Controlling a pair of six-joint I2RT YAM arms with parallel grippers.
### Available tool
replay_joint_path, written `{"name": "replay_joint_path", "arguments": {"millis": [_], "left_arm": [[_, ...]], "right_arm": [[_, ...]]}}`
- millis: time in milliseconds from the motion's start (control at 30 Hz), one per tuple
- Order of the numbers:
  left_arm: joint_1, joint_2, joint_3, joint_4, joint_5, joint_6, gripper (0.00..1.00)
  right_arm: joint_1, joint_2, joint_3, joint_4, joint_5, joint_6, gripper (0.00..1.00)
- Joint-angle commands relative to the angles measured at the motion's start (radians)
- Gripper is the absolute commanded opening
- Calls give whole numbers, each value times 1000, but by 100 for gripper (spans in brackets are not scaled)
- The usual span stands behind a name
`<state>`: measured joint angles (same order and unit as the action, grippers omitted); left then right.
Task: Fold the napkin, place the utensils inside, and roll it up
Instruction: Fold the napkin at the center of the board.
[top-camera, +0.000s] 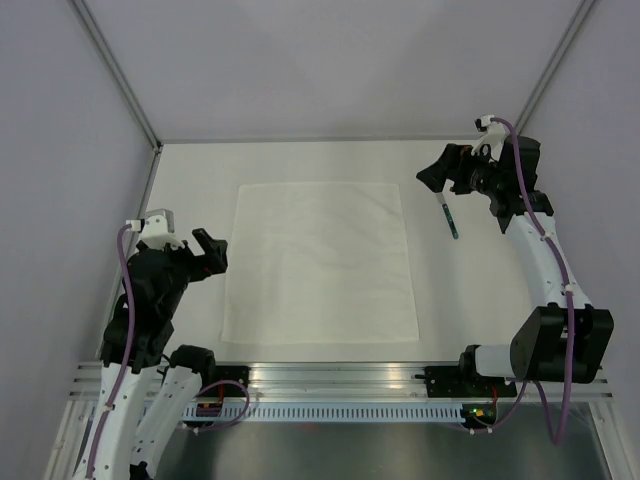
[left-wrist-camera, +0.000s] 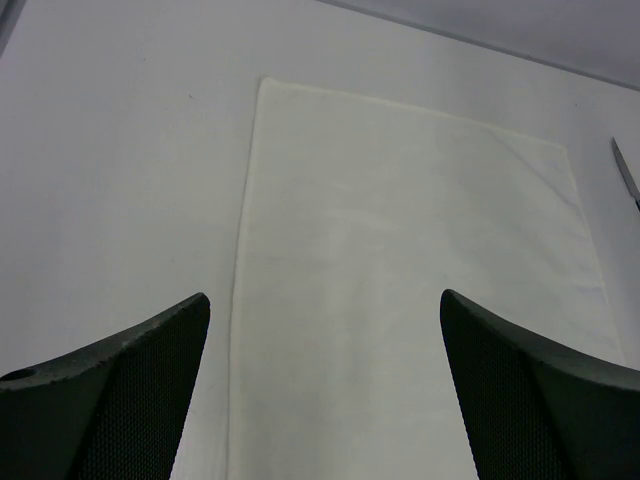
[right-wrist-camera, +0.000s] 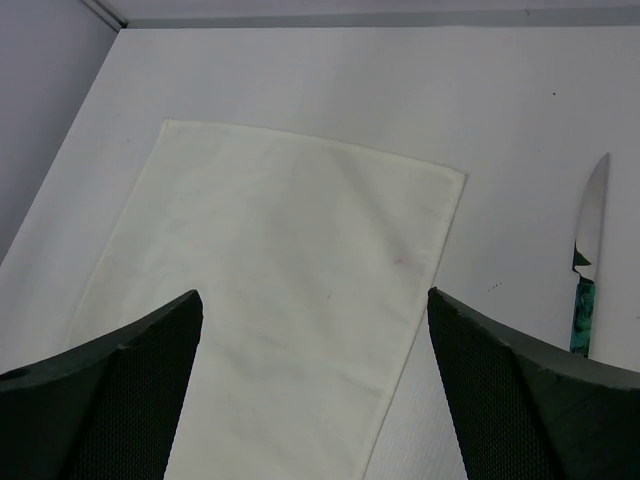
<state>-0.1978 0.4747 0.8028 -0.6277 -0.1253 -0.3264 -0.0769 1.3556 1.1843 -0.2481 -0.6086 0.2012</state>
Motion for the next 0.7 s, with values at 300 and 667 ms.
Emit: {"name": "replay_joint_path", "arguments": {"millis": [300, 667], "left_arm": [[3, 19, 10, 3, 21, -7, 100], [3, 149, 238, -9, -69, 20, 100]], "right_arm": [[150, -32, 4, -11, 123, -81, 98], [984, 203, 93, -16, 547, -247, 86]]}}
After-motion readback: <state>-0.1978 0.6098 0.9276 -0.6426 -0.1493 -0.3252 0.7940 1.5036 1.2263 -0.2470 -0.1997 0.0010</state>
